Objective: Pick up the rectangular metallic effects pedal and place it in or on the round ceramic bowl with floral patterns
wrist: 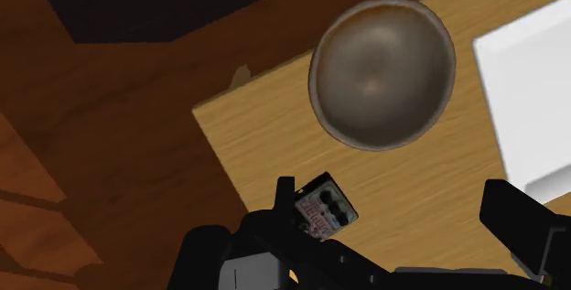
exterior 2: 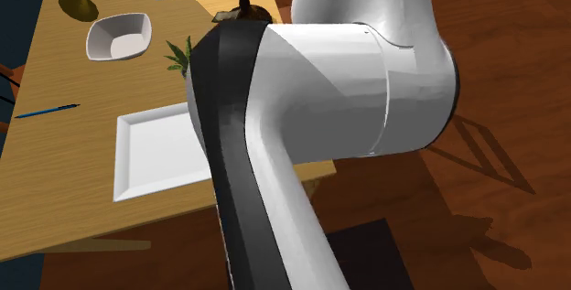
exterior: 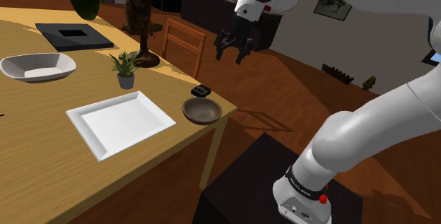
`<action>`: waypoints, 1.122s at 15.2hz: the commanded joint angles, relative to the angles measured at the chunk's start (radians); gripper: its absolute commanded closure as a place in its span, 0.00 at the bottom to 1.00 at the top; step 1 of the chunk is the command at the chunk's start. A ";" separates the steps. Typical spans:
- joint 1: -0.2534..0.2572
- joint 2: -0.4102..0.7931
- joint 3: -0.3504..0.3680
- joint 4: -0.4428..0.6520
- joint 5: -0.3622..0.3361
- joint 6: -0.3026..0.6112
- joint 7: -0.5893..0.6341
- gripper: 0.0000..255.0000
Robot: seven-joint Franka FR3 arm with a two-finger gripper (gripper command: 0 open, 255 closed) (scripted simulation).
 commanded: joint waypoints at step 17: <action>-0.061 0.563 -0.045 0.168 0.220 0.283 0.248 0.00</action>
